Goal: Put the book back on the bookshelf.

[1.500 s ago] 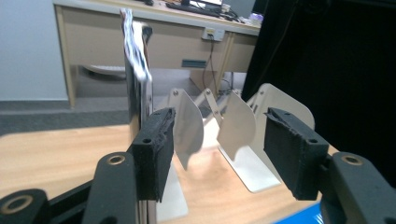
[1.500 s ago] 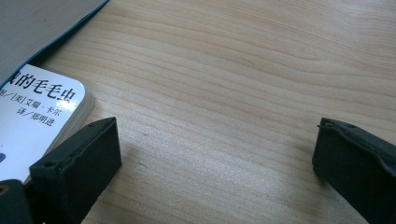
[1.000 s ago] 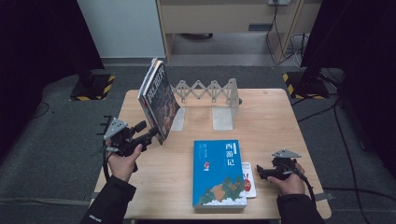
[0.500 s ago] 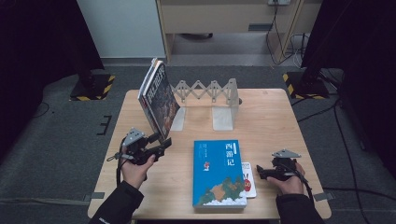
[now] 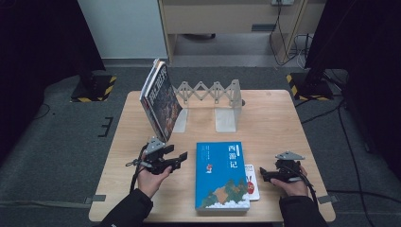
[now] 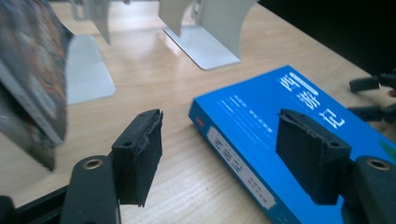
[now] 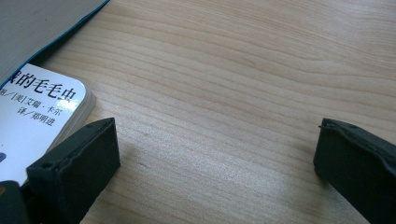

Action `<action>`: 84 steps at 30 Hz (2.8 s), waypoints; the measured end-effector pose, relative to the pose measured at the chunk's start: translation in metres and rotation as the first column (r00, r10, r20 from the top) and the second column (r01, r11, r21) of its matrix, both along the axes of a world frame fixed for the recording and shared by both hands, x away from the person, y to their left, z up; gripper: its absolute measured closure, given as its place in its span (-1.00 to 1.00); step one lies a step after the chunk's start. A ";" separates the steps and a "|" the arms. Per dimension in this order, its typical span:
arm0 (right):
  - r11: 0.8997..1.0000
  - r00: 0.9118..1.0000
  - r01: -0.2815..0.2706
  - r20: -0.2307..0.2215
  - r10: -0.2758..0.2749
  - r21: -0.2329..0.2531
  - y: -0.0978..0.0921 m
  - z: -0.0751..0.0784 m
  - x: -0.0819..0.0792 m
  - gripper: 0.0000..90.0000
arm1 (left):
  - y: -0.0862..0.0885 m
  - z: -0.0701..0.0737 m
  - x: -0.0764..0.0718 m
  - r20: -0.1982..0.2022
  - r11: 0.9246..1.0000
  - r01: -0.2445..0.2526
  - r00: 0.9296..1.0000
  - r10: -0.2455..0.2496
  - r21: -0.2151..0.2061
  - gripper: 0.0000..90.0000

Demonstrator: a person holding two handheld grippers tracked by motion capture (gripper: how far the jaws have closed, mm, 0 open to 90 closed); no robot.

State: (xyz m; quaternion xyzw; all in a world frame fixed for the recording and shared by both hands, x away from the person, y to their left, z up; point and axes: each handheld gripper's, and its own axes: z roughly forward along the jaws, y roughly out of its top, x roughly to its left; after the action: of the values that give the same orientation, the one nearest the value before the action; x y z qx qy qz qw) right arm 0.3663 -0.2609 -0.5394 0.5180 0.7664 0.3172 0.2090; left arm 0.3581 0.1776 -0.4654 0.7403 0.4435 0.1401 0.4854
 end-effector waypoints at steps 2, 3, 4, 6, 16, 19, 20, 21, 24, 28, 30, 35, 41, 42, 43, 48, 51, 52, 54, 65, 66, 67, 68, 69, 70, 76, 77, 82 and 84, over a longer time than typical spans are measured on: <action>1.000 1.000 -0.002 0.002 0.002 -0.002 0.000 0.000 0.000 -0.99 | -0.005 -0.005 0.000 -0.020 1.000 0.009 1.000 -0.009 0.003 -0.32; 1.000 1.000 0.000 0.000 0.000 0.000 0.000 0.000 0.000 -0.99 | -0.007 -0.008 0.001 -0.030 1.000 0.015 0.999 -0.014 0.009 -0.33; 1.000 1.000 0.000 0.000 0.000 0.000 0.000 0.000 0.000 -0.99 | -0.009 -0.010 0.001 -0.039 1.000 0.021 0.999 -0.021 0.014 -0.33; 1.000 1.000 -0.001 0.003 0.001 -0.002 0.000 0.000 0.000 -0.99 | -0.013 -0.013 0.002 -0.051 0.999 0.030 0.998 -0.029 0.023 -0.33; 1.000 0.999 0.007 -0.038 -0.008 -0.016 0.002 0.005 0.002 -0.88 | -0.036 -0.031 0.003 -0.106 0.995 0.087 0.991 -0.081 0.054 -0.33; 1.000 0.999 0.011 -0.044 -0.012 -0.015 0.003 0.009 0.002 -0.84 | -0.041 -0.038 0.005 -0.133 0.993 0.098 0.987 -0.090 0.058 -0.33; 1.000 0.999 0.023 -0.032 -0.023 -0.001 0.002 0.012 0.002 -0.81 | -0.043 -0.040 0.005 -0.138 0.992 0.104 0.986 -0.094 0.068 -0.33; 0.999 0.999 0.035 -0.016 -0.035 0.017 0.002 0.015 0.002 -0.79 | -0.043 -0.041 0.005 -0.136 0.993 0.104 0.986 -0.095 0.059 -0.35; 0.998 0.999 0.037 0.018 -0.038 0.059 0.004 0.025 -0.001 -0.75 | -0.043 -0.043 0.006 -0.141 0.993 0.104 0.985 -0.096 0.047 -0.39; 0.995 1.000 0.010 0.024 -0.012 0.102 0.016 0.034 -0.003 -0.72 | -0.044 -0.046 0.007 -0.148 0.995 0.100 0.984 -0.096 0.023 -0.46; 0.992 1.000 -0.013 0.002 0.013 0.123 0.023 0.035 -0.003 -0.73 | -0.044 -0.048 0.009 -0.159 0.995 0.103 0.982 -0.101 0.009 -0.51; 0.983 0.997 -0.070 -0.007 0.072 0.170 0.042 0.039 -0.004 -0.73 | -0.044 -0.054 0.012 -0.169 0.993 0.113 0.979 -0.117 -0.036 -0.60; 0.976 0.993 -0.104 -0.036 0.113 0.192 0.058 0.039 -0.003 -0.73 | -0.047 -0.064 0.015 -0.177 0.985 0.122 0.974 -0.143 -0.125 -0.63; 0.976 0.992 -0.108 -0.038 0.118 0.191 0.060 0.038 -0.004 -0.74 | -0.047 -0.066 0.015 -0.179 0.983 0.121 0.973 -0.145 -0.139 -0.64; 0.975 0.991 -0.112 -0.044 0.123 0.194 0.063 0.038 -0.004 -0.74 | -0.047 -0.068 0.015 -0.181 0.981 0.119 0.973 -0.146 -0.152 -0.65; 0.969 0.987 -0.135 -0.054 0.149 0.206 0.070 0.036 -0.004 -0.78 | -0.048 -0.074 0.018 -0.196 0.973 0.116 0.968 -0.156 -0.201 -0.70; 0.966 0.985 -0.144 -0.065 0.162 0.216 0.072 0.035 -0.002 -0.81 | -0.049 -0.077 0.020 -0.200 0.969 0.116 0.967 -0.160 -0.216 -0.77; 0.965 0.984 -0.140 -0.073 0.160 0.222 0.073 0.035 -0.002 -0.81 | -0.049 -0.078 0.021 -0.215 0.967 0.110 0.963 -0.160 -0.228 -0.79; 0.962 0.983 -0.148 -0.076 0.169 0.228 0.074 0.034 -0.001 -0.84 | -0.049 -0.079 0.022 -0.219 0.967 0.110 0.962 -0.162 -0.231 -0.81; 0.946 0.973 -0.169 -0.104 0.204 0.276 0.079 0.030 0.002 -0.84 | -0.051 -0.079 0.023 -0.220 0.967 0.096 0.964 -0.150 -0.238 -0.82; 0.944 0.972 -0.172 -0.105 0.209 0.282 0.079 0.030 0.003 -0.82 | -0.051 -0.079 0.023 -0.220 0.967 0.092 0.964 -0.146 -0.238 -0.82; 0.942 0.971 -0.175 -0.105 0.213 0.286 0.080 0.029 0.003 -0.80 | -0.052 -0.079 0.024 -0.220 0.967 0.088 0.965 -0.141 -0.238 -0.82; 0.940 0.970 -0.184 -0.102 0.221 0.289 0.080 0.029 0.003 -0.79 | -0.052 -0.079 0.024 -0.220 0.968 0.085 0.966 -0.139 -0.237 -0.82; 0.937 0.969 -0.186 -0.105 0.225 0.297 0.080 0.029 0.004 -0.78 | -0.052 -0.079 0.024 -0.220 0.968 0.085 0.966 -0.139 -0.237 -0.82; 0.935 0.968 -0.191 -0.100 0.230 0.298 0.081 0.028 0.004 -0.77 | -0.052 -0.079 0.024 -0.219 0.968 0.085 0.966 -0.138 -0.235 -0.82; 0.924 0.964 -0.198 -0.104 0.243 0.327 0.081 0.027 0.006 -0.67 | -0.053 -0.079 0.024 -0.218 0.969 0.077 0.967 -0.129 -0.233 -0.83; 0.923 0.964 -0.198 -0.103 0.243 0.331 0.081 0.027 0.006 -0.66 | -0.053 -0.079 0.024 -0.218 0.969 0.074 0.968 -0.127 -0.234 -0.82; 0.917 0.964 -0.200 -0.100 0.248 0.346 0.084 0.026 0.007 -0.64 | -0.054 -0.079 0.023 -0.221 0.968 0.050 0.970 -0.106 -0.245 -0.79; 0.916 0.964 -0.197 -0.103 0.247 0.350 0.085 0.025 0.007 -0.64 | -0.056 -0.079 0.022 -0.220 0.970 0.037 0.971 -0.091 -0.240 -0.79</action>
State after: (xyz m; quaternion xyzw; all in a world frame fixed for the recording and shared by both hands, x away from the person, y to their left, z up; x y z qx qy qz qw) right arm 0.3735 -0.1764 -0.5144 0.4772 0.7679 0.4267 0.0237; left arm 0.3797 0.1218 -0.5446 0.7032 0.4857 -0.0153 0.5190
